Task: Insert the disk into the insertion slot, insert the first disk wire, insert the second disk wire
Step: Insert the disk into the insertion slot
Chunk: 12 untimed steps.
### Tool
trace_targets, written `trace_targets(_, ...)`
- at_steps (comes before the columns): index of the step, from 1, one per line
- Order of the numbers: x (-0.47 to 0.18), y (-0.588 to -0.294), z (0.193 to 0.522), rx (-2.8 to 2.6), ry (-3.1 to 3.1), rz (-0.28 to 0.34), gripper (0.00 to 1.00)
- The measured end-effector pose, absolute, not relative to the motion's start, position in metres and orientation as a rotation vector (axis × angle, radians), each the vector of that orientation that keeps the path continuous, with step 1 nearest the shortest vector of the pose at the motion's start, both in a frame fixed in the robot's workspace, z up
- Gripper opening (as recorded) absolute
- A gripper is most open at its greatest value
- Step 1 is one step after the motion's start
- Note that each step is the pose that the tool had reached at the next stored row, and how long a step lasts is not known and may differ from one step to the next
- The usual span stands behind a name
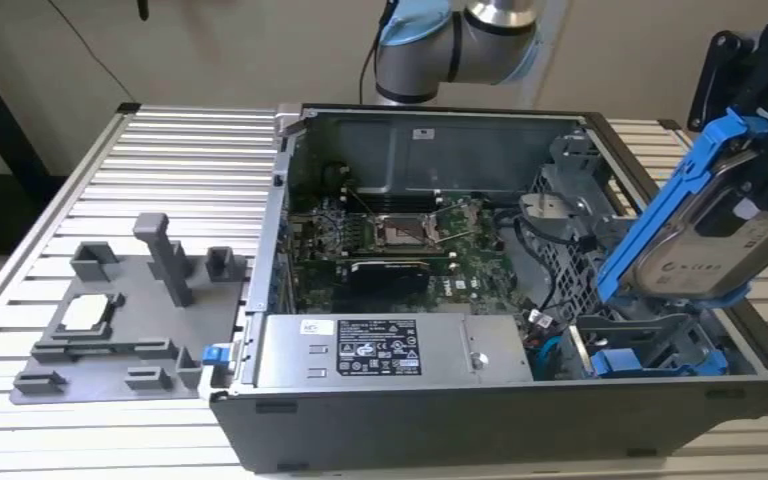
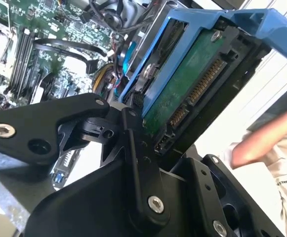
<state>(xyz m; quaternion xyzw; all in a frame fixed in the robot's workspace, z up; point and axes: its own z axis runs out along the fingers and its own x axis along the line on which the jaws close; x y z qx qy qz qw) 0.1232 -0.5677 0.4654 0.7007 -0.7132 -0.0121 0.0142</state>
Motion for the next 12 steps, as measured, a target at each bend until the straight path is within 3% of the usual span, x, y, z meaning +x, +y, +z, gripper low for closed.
trace_targets(12, 0.1248, -0.5689, 0.4581, 2.182, -2.221, -0.036, 0.33)
